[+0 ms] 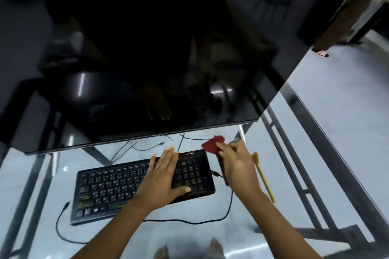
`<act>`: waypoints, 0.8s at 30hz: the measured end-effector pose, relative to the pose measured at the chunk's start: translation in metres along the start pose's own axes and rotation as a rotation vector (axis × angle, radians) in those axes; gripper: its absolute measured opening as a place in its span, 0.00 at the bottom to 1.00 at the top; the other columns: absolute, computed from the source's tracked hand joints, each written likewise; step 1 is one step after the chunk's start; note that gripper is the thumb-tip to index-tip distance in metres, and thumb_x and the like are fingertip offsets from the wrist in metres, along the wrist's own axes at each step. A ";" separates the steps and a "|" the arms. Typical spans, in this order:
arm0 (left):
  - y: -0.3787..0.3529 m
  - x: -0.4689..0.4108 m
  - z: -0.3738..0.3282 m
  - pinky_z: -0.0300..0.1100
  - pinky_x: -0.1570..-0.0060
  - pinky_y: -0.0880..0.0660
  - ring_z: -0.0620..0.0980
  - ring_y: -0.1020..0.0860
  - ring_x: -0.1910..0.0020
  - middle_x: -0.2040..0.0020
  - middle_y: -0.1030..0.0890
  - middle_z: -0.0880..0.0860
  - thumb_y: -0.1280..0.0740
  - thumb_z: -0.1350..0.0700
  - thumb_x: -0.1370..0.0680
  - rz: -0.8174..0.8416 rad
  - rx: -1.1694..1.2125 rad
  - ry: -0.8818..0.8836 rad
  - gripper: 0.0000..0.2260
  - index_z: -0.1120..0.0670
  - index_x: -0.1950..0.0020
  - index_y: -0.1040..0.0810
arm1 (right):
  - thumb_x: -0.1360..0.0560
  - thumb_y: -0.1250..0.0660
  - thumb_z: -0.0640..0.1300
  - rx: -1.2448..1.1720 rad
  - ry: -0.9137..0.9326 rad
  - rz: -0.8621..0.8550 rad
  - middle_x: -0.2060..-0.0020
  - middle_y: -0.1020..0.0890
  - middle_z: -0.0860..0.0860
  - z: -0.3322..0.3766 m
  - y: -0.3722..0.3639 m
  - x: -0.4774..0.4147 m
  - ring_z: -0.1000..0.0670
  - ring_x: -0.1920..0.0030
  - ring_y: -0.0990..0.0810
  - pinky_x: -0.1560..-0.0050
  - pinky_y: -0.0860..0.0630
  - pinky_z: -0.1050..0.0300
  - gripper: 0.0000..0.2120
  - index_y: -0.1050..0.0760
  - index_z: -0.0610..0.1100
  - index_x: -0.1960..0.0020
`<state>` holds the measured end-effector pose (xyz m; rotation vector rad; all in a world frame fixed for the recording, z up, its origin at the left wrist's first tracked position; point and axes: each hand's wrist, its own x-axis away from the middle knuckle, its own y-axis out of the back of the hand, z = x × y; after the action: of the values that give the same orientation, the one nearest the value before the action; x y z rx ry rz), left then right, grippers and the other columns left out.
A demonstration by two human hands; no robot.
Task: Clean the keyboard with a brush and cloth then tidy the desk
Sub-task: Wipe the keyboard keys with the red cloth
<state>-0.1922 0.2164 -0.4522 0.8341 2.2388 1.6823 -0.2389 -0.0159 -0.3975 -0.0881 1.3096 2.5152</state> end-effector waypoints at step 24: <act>0.005 0.041 0.079 0.49 0.28 0.67 0.46 0.68 0.26 0.24 0.66 0.48 0.34 0.28 0.35 0.132 -0.052 -0.044 0.56 0.54 0.22 0.62 | 0.22 0.38 0.46 0.199 -0.109 -0.019 0.53 0.25 0.51 0.028 -0.117 0.017 0.47 0.56 0.25 0.50 0.25 0.52 0.16 0.25 0.57 0.36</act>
<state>-0.1852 0.3044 -0.4661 1.0165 2.1444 1.7521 -0.2184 0.0733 -0.4768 0.0777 1.4974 2.3237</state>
